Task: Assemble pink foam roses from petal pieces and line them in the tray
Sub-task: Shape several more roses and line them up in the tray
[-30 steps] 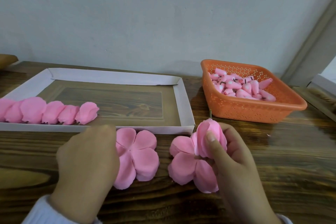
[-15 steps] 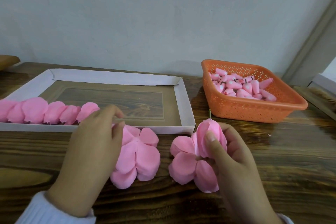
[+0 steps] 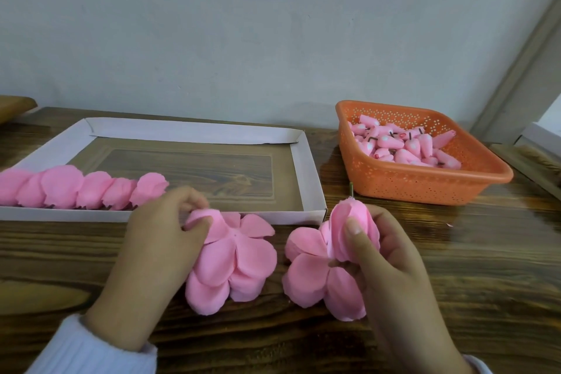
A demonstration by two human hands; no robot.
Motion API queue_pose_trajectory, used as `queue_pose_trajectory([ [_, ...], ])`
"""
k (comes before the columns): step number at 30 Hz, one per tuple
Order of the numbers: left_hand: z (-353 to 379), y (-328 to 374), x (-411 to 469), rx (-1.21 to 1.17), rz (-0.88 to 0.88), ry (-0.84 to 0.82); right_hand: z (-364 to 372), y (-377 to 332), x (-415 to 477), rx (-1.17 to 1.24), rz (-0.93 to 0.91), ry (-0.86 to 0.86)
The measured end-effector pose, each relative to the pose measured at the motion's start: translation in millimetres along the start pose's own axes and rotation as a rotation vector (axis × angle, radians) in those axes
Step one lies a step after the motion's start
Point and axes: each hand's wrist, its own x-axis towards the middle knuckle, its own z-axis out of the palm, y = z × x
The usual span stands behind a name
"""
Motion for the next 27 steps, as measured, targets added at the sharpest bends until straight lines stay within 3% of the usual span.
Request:
queue_pose_trajectory([
  [20,1.7,-5.4,3.8,0.18,-0.035,-0.011,0.5,0.9,0.4,0.032,0.005,-0.023],
  [24,-2.1,-2.6,4.0,0.259,0.089,0.031,0.2,1.2,0.9,0.039,0.008,-0.015],
  [27,-3.0,1.6,3.5,-0.041,0.005,0.063,0.7,1.3,0.2,0.028,0.004,-0.007],
])
